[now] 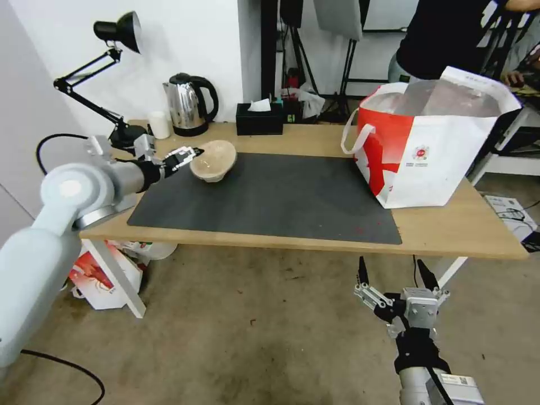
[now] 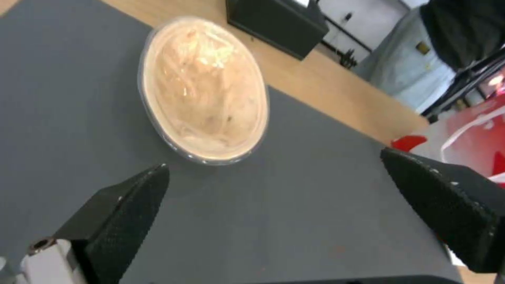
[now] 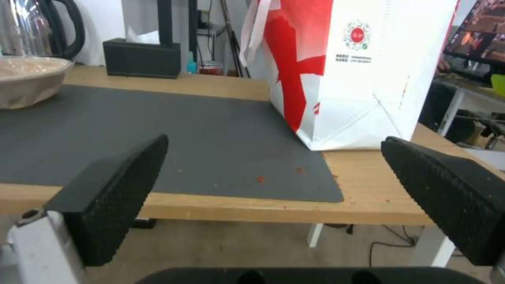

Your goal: Pick up the trash from the table and place it into the takeout bag.

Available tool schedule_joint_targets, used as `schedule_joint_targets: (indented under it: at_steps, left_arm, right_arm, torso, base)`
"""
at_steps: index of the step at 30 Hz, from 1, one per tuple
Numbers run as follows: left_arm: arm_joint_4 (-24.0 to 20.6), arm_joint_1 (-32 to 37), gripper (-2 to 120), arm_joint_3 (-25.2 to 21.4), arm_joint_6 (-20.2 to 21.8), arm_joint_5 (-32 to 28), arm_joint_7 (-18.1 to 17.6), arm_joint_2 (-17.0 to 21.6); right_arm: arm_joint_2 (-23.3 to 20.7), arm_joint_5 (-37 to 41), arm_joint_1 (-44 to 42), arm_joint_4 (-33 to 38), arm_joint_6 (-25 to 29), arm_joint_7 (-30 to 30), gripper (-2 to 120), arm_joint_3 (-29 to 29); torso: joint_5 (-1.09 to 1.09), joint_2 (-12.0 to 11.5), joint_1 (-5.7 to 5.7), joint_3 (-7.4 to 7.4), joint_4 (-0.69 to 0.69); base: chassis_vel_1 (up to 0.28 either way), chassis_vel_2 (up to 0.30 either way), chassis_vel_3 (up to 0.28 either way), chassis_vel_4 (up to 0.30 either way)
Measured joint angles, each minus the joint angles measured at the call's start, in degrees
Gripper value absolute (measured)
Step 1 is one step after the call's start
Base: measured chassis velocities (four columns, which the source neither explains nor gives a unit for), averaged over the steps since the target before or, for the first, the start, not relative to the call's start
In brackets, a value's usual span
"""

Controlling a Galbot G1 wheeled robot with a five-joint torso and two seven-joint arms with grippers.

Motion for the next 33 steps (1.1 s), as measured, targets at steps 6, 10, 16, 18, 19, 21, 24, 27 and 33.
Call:
schedule_joint_targets:
  at_steps: [6, 10, 16, 18, 19, 21, 24, 27, 33]
  left_arm:
    - [3.21, -2.44, 100, 2.77, 1.34, 0.24, 1.26, -0.48]
    - [4.79, -3.84, 100, 4.16, 2.52, 0.71, 2.57, -0.76]
    - [7.29, -6.48, 100, 6.28, 2.57, 2.05, 2.76, -1.50]
    - [8.46, -7.29, 100, 7.17, 2.51, 2.98, 2.76, -1.87]
    - [8.96, -7.52, 100, 7.46, 2.46, 3.32, 2.76, -2.01]
    - [9.26, -7.66, 100, 7.61, 2.42, 3.49, 2.75, -2.13]
    - [11.35, -8.73, 100, 8.61, 2.29, 4.51, 2.75, -2.71]
    - [12.24, -9.32, 100, 9.16, 2.25, 4.95, 2.75, -2.96]
    - [14.76, -11.26, 100, 10.71, 2.16, 6.21, 2.80, -3.74]
  right_arm:
    - [0.00, 0.00, 0.00, 0.00, 0.00, 0.00, 100, 0.00]
    - [0.00, 0.00, 0.00, 0.00, 0.00, 0.00, 100, 0.00]
    - [0.00, 0.00, 0.00, 0.00, 0.00, 0.00, 100, 0.00]
    - [0.00, 0.00, 0.00, 0.00, 0.00, 0.00, 100, 0.00]
    - [0.00, 0.00, 0.00, 0.00, 0.00, 0.00, 100, 0.00]
    - [0.00, 0.00, 0.00, 0.00, 0.00, 0.00, 100, 0.00]
    - [0.00, 0.00, 0.00, 0.00, 0.00, 0.00, 100, 0.00]
    - [0.00, 0.00, 0.00, 0.00, 0.00, 0.00, 100, 0.00]
    - [0.00, 0.00, 0.00, 0.00, 0.00, 0.00, 100, 0.00]
  torso:
    - [0.00, 0.01, 0.00, 0.00, 0.00]
    - [0.00, 0.01, 0.00, 0.00, 0.01]
    - [0.00, 0.01, -0.01, 0.00, 0.00]
    - [0.00, 0.01, -0.01, 0.00, 0.00]
    - [0.00, 0.01, -0.01, 0.00, 0.00]
    - [0.00, 0.01, -0.01, 0.00, 0.01]
    - [0.00, 0.01, -0.01, 0.00, 0.00]
    - [0.00, 0.01, 0.00, 0.00, 0.01]
    - [0.00, 0.01, 0.00, 0.00, 0.01]
  base:
    - [0.000, 0.000, 0.000, 0.000]
    - [0.000, 0.000, 0.000, 0.000]
    - [0.000, 0.000, 0.000, 0.000]
    - [0.000, 0.000, 0.000, 0.000]
    - [0.000, 0.000, 0.000, 0.000]
    - [0.000, 0.000, 0.000, 0.000]
    - [0.000, 0.000, 0.000, 0.000]
    - [0.000, 0.000, 0.000, 0.000]
    - [0.000, 0.000, 0.000, 0.000]
